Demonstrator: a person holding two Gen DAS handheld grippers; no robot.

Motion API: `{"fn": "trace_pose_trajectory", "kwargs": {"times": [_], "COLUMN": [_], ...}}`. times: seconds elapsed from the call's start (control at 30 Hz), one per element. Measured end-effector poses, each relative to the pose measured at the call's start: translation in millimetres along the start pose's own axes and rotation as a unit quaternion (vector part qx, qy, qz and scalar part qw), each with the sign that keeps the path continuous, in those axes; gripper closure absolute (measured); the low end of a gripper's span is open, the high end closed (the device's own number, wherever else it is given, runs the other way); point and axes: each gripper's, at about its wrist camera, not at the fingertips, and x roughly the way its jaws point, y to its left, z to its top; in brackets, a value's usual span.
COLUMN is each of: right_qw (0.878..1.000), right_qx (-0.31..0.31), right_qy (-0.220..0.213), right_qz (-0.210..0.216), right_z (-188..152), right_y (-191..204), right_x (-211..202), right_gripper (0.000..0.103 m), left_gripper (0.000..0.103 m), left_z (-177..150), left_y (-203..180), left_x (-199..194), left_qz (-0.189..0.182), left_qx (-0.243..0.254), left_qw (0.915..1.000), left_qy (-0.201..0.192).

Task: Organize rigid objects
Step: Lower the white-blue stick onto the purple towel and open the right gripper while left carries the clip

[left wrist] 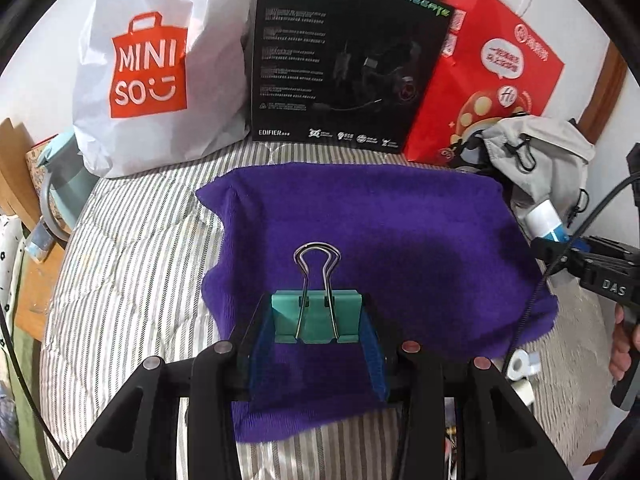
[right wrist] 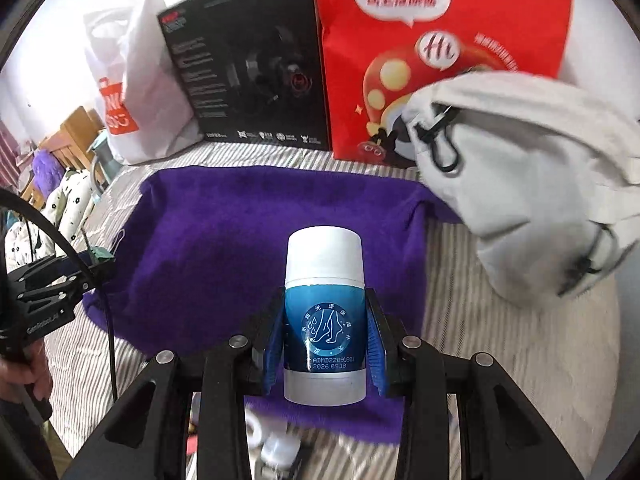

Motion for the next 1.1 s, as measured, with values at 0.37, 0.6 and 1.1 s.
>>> {"fn": "trace_pose_trajectory", "kwargs": {"times": [0.37, 0.6, 1.1], "right_qw": [0.999, 0.998, 0.998], "right_qx": [-0.017, -0.035, -0.037], "right_qy": [0.036, 0.041, 0.039], "right_qz": [-0.024, -0.024, -0.039], "right_z": [28.4, 30.3, 4.9], "right_y": [-4.3, -1.3, -0.5], "right_x": [73.2, 80.9, 22.7], "right_gripper": [0.067, 0.061, 0.044], "left_gripper": [0.064, 0.064, 0.064], "left_z": [10.9, 16.7, 27.3], "left_y": [11.5, 15.5, -1.7], "left_x": [33.2, 55.2, 80.9], "left_qz": [0.007, 0.005, 0.051], "left_qx": [-0.020, -0.036, -0.012], "left_qw": [0.9997, 0.9991, 0.9978], "left_qy": [0.014, 0.022, 0.041]}}
